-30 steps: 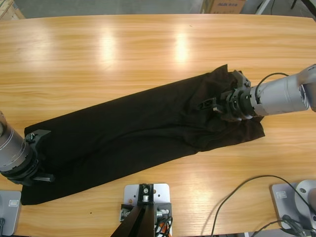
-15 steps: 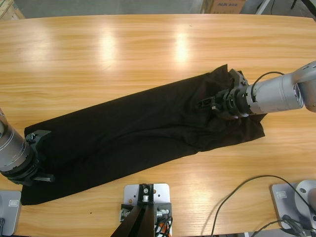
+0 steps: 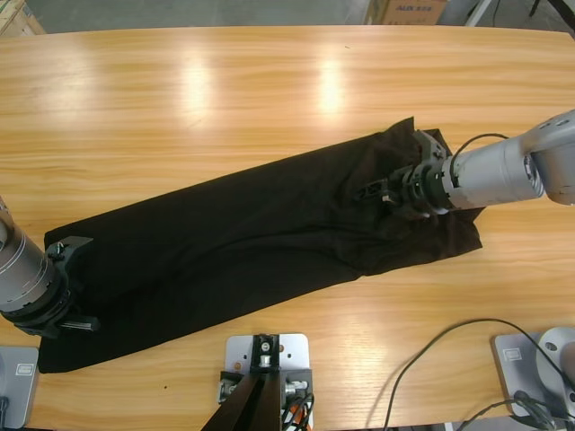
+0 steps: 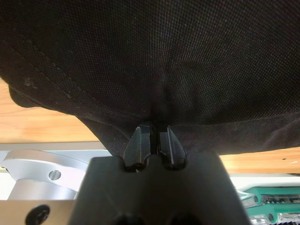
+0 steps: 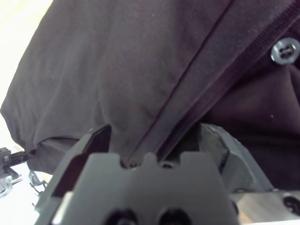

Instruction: Fold clothes

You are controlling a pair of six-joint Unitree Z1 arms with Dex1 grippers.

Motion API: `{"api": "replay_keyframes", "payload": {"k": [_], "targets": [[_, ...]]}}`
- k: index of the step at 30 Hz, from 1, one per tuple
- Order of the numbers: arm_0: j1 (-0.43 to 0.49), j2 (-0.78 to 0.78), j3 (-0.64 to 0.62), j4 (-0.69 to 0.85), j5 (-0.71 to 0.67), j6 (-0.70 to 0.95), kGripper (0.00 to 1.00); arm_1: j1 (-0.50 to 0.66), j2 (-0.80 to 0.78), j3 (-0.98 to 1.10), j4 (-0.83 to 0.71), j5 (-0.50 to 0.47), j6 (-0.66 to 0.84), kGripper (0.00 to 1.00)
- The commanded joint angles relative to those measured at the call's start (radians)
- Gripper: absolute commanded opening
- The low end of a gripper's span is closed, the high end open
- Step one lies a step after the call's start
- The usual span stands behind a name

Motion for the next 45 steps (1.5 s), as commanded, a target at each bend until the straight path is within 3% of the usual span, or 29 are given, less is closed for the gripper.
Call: {"api": "replay_keyframes", "payload": {"k": [1, 6, 8, 10, 12, 24, 25, 26, 27, 28, 39, 40, 41, 45], "targets": [[-0.010, 0.055, -0.004, -0.013, -0.009, 0.000, 0.000, -0.007, 0.037, 0.000, -0.048, 0.007, -0.036, 0.475], [-0.010, 0.055, -0.004, -0.013, -0.009, 0.001, 0.000, -0.007, 0.017, 0.004, -0.047, -0.012, -0.050, 0.320], [-0.010, 0.055, -0.004, -0.014, -0.009, 0.001, 0.000, -0.007, 0.012, 0.004, -0.043, -0.016, -0.053, 0.305], [-0.010, 0.055, -0.004, -0.014, -0.009, 0.002, 0.000, -0.007, 0.011, 0.005, -0.042, -0.018, -0.071, 0.093], [-0.010, 0.055, -0.004, -0.014, -0.010, 0.001, 0.000, -0.007, 0.019, 0.004, -0.043, -0.017, -0.085, 0.000], [-0.010, 0.054, -0.003, -0.014, -0.010, 0.001, 0.000, -0.007, -0.003, 0.012, -0.018, -0.055, -0.100, 0.000], [-0.010, 0.055, -0.002, -0.014, -0.010, 0.002, 0.000, -0.007, -0.008, 0.012, -0.020, -0.067, -0.085, 0.136], [-0.010, 0.055, -0.003, -0.014, -0.010, 0.002, 0.000, -0.007, -0.006, 0.012, -0.021, -0.070, -0.059, 0.634], [-0.010, 0.055, -0.003, -0.014, -0.010, 0.002, 0.000, -0.007, 0.000, 0.012, -0.031, -0.061, -0.048, 0.804], [-0.010, 0.055, -0.003, -0.014, -0.010, 0.002, 0.000, -0.007, 0.005, 0.012, -0.042, -0.058, -0.042, 0.871], [-0.011, 0.053, -0.004, -0.013, -0.012, 0.002, 0.000, -0.030, 0.073, 0.033, -0.138, -0.011, -0.025, 0.875], [-0.011, 0.054, -0.004, -0.013, -0.012, 0.003, 0.000, -0.035, 0.079, 0.032, -0.142, -0.005, -0.030, 0.850], [-0.011, 0.054, -0.004, -0.013, -0.012, 0.003, 0.000, -0.041, 0.080, 0.031, -0.144, 0.002, -0.038, 0.733], [-0.011, 0.055, -0.004, -0.014, -0.013, 0.003, 0.000, -0.047, 0.073, 0.030, -0.141, 0.014, -0.077, 0.092]]}}
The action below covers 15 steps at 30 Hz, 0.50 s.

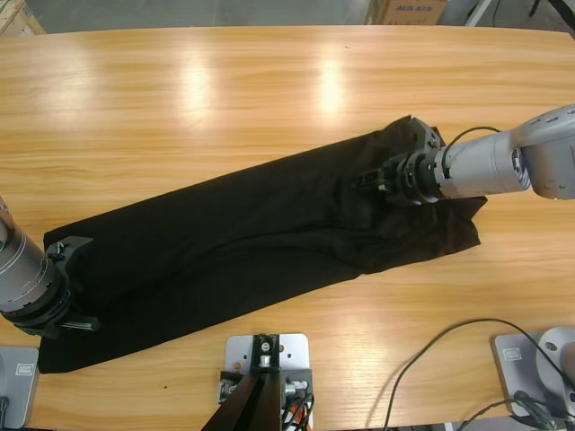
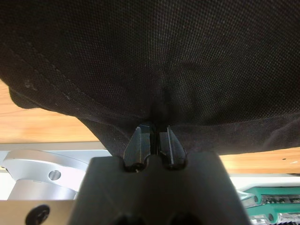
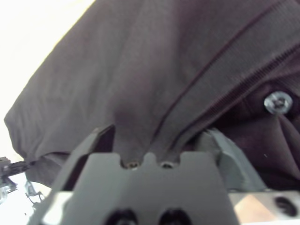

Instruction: Fold clothes

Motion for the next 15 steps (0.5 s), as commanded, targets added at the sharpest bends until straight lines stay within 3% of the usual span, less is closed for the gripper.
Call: {"api": "replay_keyframes", "payload": {"k": [1, 15], "targets": [[-0.011, 0.054, -0.004, -0.014, -0.013, 0.003, 0.000, -0.032, 0.037, 0.018, -0.016, 0.037, -0.049, 0.010], [-0.012, 0.056, -0.002, -0.016, -0.013, 0.003, 0.000, -0.032, 0.045, 0.008, 0.043, 0.030, -0.097, 0.000]]}}
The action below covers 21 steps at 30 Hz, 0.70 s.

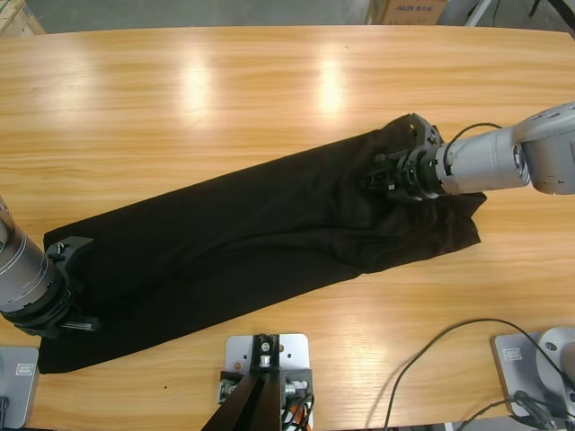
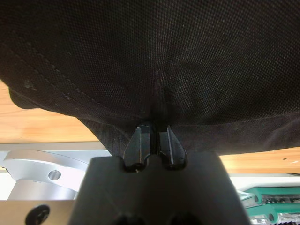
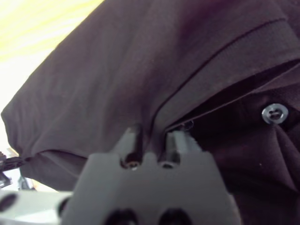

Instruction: Fold clothes

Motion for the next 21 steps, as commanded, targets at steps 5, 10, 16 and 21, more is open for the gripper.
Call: {"api": "replay_keyframes", "payload": {"k": [5, 10, 16, 21], "targets": [[-0.010, 0.055, -0.002, -0.018, -0.012, 0.003, 0.000, -0.008, -0.108, -0.038, 0.252, -0.036, -0.032, 0.000], [-0.010, 0.055, -0.002, -0.019, -0.012, 0.003, 0.000, -0.008, -0.223, -0.136, 0.409, -0.065, -0.032, 0.000], [-0.013, 0.056, -0.002, -0.020, -0.013, 0.003, 0.000, -0.003, -0.254, -0.222, 0.511, -0.071, -0.030, 0.000], [-0.014, 0.059, -0.002, -0.020, -0.013, 0.003, 0.000, 0.026, -0.274, -0.217, 0.575, -0.077, -0.008, 0.000]]}}
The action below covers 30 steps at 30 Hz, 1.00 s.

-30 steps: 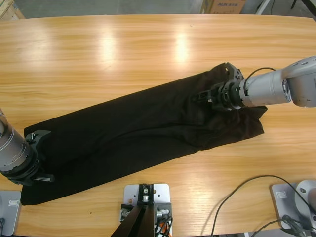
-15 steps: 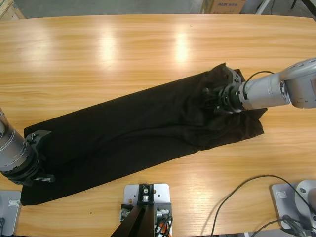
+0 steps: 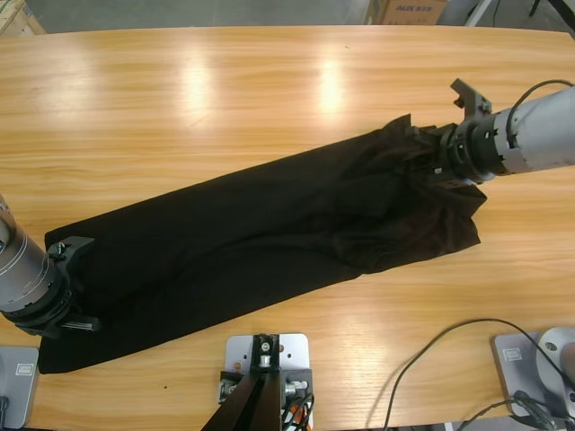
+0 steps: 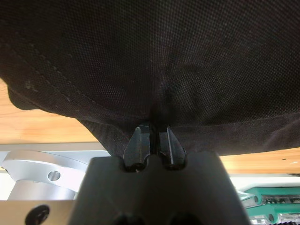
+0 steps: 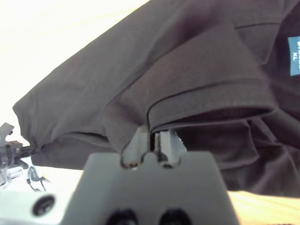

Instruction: Fold clothes

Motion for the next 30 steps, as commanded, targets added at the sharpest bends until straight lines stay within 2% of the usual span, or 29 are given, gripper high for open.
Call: {"api": "replay_keyframes", "payload": {"k": [1, 13, 17, 25, 30], "targets": [[-0.013, 0.057, -0.002, -0.017, -0.013, 0.003, 0.000, 0.032, -0.045, -0.006, 0.102, -0.026, 0.016, 0.000], [-0.017, 0.054, -0.002, -0.016, -0.016, 0.004, 0.000, 0.054, 0.074, -0.006, 0.101, -0.059, 0.036, 0.000], [-0.017, 0.054, -0.002, -0.016, -0.017, 0.005, 0.000, 0.054, 0.153, -0.082, 0.115, -0.059, 0.031, 0.000], [-0.017, 0.064, -0.003, -0.017, -0.018, 0.006, 0.000, 0.054, 0.191, -0.167, 0.130, -0.053, 0.012, 0.000], [-0.018, 0.063, -0.003, -0.017, -0.019, 0.006, 0.000, 0.054, 0.267, -0.217, 0.127, -0.032, 0.006, 0.000]]}}
